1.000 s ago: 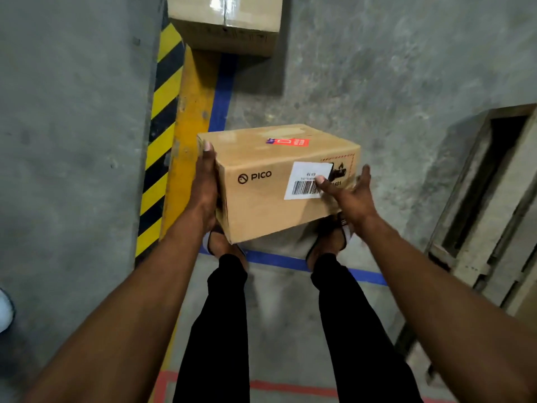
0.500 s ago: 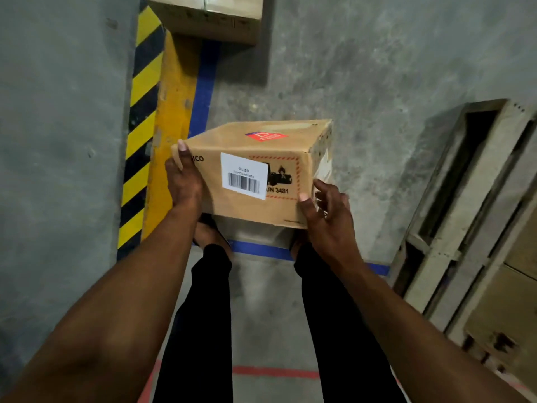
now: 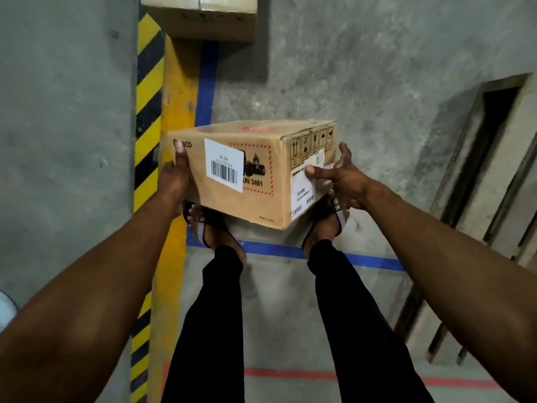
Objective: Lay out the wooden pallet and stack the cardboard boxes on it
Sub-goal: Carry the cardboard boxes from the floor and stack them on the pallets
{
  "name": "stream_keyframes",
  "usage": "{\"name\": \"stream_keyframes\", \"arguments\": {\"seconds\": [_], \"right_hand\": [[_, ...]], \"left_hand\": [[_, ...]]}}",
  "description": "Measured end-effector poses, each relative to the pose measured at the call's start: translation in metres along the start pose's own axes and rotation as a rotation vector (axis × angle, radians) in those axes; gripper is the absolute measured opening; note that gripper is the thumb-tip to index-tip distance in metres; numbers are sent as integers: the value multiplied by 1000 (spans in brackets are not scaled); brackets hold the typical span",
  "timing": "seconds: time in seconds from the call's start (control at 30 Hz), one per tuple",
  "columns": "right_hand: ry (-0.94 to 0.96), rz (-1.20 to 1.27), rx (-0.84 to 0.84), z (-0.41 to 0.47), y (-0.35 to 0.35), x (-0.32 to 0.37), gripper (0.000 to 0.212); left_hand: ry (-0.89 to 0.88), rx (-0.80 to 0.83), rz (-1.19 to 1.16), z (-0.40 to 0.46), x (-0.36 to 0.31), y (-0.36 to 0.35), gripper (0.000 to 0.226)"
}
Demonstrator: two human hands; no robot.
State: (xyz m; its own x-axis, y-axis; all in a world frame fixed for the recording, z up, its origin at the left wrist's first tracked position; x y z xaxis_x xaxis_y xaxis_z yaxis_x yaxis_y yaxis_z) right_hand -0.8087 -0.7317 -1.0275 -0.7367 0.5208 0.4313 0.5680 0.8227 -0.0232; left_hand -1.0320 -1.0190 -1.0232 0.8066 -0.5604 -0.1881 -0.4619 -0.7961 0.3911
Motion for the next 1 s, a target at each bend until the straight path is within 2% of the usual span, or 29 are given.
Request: {"name": "stream_keyframes", "arguments": {"seconds": [0.03,0.1,0.13,0.23,0.27,0.33,0.4,0.47,0.53,0.6,0.63,0.73,0.87,1.0], "right_hand": [[-21,18,-13,-3,0,0,133],[28,22,57,-15,-5,4,93],[50,26,66,-27,-9,8,77],[49,41,-33,-76,-14,20,60],[54,37,-79,-100,-13,26,55],[70,44,-172,-158,-10,48,47],[89,65,-243,-223,-10,78,46],[120,84,-265,-292,-13,107,52],[161,140,-310,-364,-11,130,60],[220,216,-391,-420,-6,146,70],[238,269,-415,-446,-5,155,72],[286,393,-484,-504,-2,182,73],[410,528,-530,-547,16,198,86],[491,578,-570,-582,52,216,65]], "left_hand": [[19,6,-19,-1,8,2,76],[55,-4,-38,-2,19,9,87],[86,5,-26,-10,21,12,82],[136,28,3,-54,20,19,56],[132,55,9,-82,12,24,56],[94,110,15,-126,-1,47,79],[11,115,6,-144,-10,79,109],[-15,161,21,-199,-30,105,117],[-57,183,88,-305,-70,126,97],[-163,180,114,-375,-99,145,69],[-199,187,131,-396,-113,153,65],[-296,177,183,-447,-155,164,76],[-404,182,193,-518,-196,148,70],[-477,232,239,-567,-223,114,67]]}}
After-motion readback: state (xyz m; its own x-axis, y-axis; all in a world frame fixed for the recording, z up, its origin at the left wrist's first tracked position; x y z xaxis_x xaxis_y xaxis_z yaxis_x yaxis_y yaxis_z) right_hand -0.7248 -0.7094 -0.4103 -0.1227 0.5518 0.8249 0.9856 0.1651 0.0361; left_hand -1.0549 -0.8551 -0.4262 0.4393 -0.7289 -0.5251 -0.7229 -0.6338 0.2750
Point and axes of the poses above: each hand's wrist, its own z-axis towards the middle knuckle, its own y-axis out of the back of the hand, x = y × z, the point moved 4 cm from there along z, towards the middle knuckle, and after that the axes turned 6 degrees about y, right-handed, at the moved point
